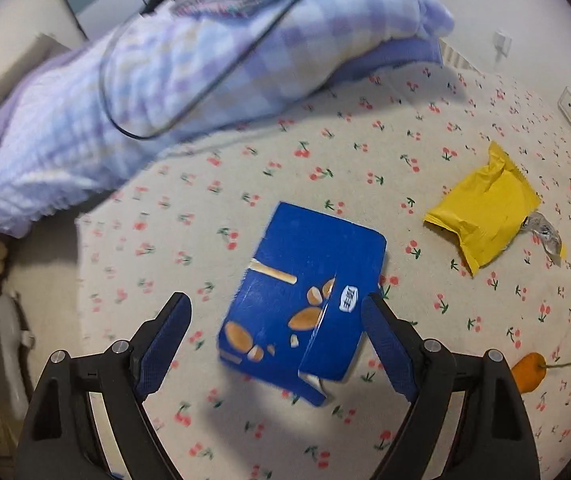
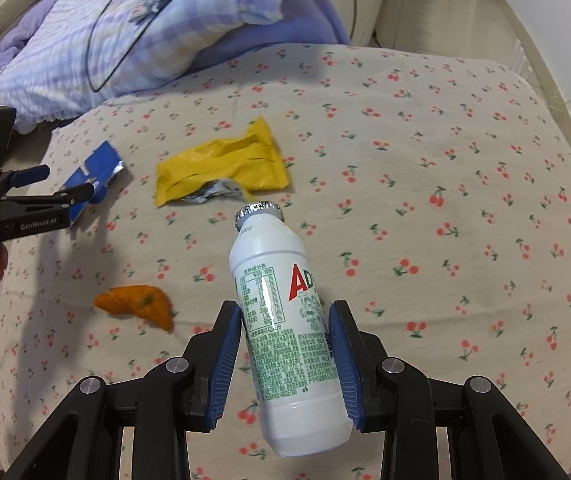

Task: Collect trash
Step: 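Grasp the blue biscuit box with the left tool while the right tool holds the bottle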

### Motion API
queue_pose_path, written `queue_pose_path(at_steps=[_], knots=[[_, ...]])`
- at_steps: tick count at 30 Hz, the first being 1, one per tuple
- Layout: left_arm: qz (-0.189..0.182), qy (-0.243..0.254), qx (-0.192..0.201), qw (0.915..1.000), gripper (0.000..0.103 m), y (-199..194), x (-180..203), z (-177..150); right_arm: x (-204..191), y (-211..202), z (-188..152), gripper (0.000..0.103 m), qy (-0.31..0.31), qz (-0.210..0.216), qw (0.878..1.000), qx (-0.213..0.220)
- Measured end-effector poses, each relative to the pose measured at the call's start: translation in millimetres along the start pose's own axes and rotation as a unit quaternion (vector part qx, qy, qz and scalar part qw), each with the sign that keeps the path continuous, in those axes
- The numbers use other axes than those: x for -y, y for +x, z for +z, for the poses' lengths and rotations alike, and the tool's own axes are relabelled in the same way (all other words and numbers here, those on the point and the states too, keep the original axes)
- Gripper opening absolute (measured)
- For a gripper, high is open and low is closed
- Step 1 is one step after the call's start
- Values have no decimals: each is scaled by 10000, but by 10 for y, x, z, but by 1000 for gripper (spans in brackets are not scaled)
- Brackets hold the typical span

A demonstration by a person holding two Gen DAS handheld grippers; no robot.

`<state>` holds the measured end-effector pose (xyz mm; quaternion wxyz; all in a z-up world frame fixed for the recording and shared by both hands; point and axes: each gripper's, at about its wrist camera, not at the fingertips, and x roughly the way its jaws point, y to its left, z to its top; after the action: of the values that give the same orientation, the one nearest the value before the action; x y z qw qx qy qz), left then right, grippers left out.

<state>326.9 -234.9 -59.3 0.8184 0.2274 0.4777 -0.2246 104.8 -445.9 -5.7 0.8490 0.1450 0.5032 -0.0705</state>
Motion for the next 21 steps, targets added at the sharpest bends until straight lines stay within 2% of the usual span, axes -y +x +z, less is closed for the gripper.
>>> queue_pose_path(at_steps=[2,5,8,10,11,13,16,21], knots=[[-96,-28,-103,9999,89,83,-8,13,54,32,6,40,22,-30,10000,-40],[-278,-390,-135,9988,86,119,-63,-11,112,74,12,40,61,-77,9999,-87],[-294,-712,-93,9970,74,75,-93,-85,125,80,20,40,80,-66,9999,-89],[-321,-914,-59,9953,54,7,-114,-173,101,55,23,40,76,-48,9999,-52],[-358,-1051,-83,9938,50,-25,-134,-225,80,40,23,40,64,-29,10000,-32],[-523,-1388,-103,9889,33,-105,-204,-349,18,4,18,40,7,10,10000,9],[-693,-1753,-25,9821,20,-267,-271,-549,-78,-40,-1,40,-80,61,9999,50],[-870,-2129,-39,9732,14,-464,-259,-829,-199,-108,-61,40,-153,148,9997,108]])
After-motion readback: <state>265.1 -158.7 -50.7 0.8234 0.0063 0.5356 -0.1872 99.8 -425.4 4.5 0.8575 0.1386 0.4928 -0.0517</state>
